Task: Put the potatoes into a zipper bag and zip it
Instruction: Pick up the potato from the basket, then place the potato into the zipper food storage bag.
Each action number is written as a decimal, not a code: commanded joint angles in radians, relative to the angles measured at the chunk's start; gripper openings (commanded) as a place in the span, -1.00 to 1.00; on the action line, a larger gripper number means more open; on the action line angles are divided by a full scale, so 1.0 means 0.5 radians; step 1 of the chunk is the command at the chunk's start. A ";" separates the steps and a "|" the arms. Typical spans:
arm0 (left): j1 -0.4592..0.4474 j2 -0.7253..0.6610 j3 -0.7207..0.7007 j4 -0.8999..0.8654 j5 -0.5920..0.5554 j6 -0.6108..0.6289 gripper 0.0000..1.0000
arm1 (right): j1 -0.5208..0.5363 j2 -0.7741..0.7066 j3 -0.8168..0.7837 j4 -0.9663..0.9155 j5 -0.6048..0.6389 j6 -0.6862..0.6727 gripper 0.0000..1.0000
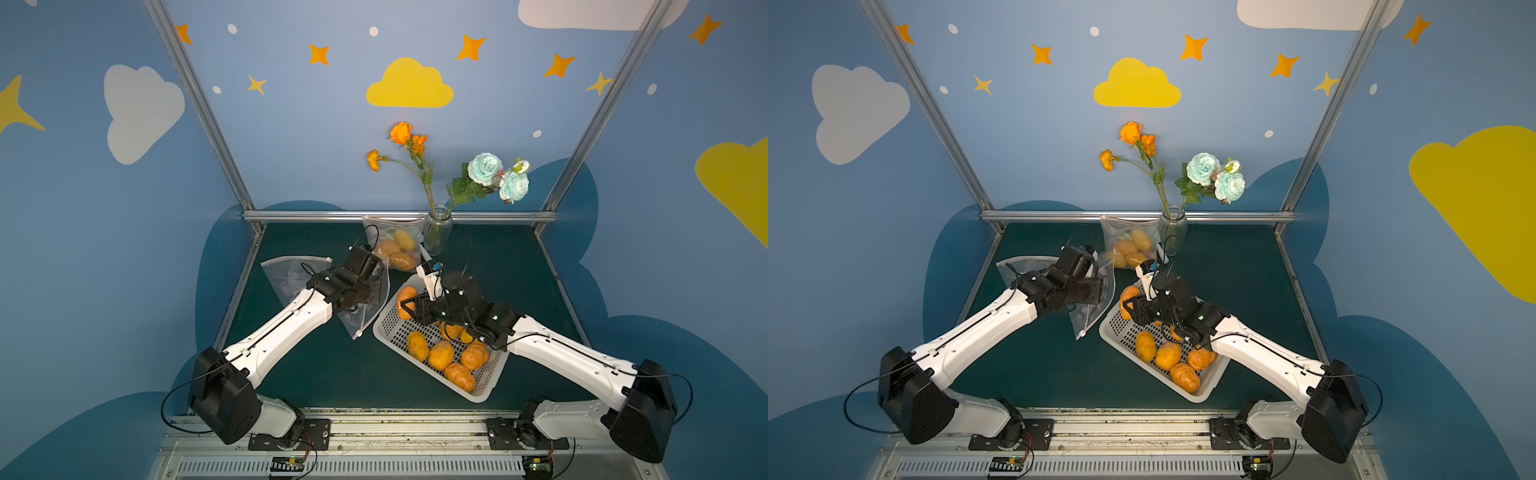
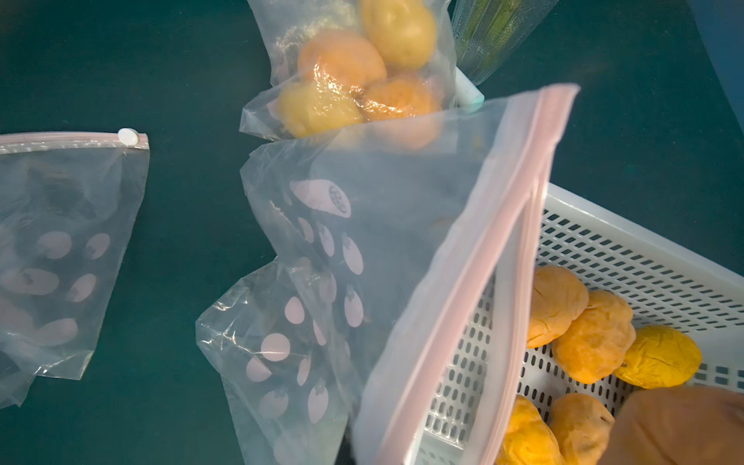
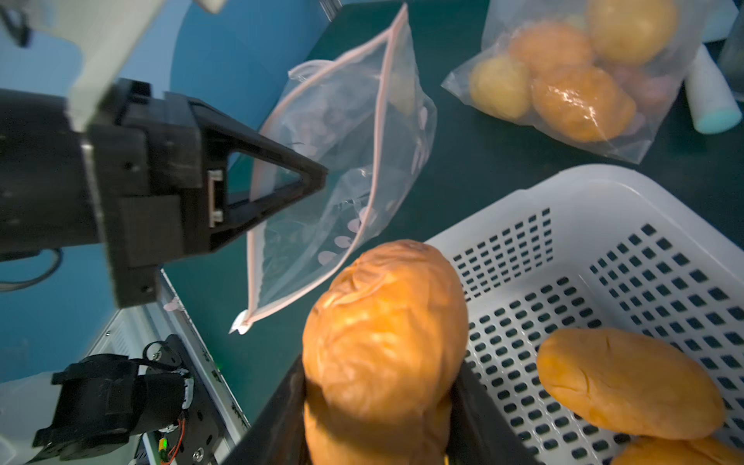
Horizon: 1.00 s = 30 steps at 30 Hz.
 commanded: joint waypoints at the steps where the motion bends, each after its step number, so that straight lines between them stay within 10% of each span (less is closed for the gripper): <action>1: -0.007 0.043 0.105 -0.017 0.024 -0.042 -0.92 | -0.005 -0.011 -0.026 0.390 -0.182 -0.099 -0.72; 20: -0.019 0.036 0.143 -0.030 0.099 -0.015 -0.92 | -0.133 0.797 0.532 0.223 -0.224 -0.032 -0.98; 30: 0.045 -0.209 0.006 0.017 0.101 -0.007 -0.92 | -0.085 1.002 0.811 -0.200 0.051 -0.064 -0.80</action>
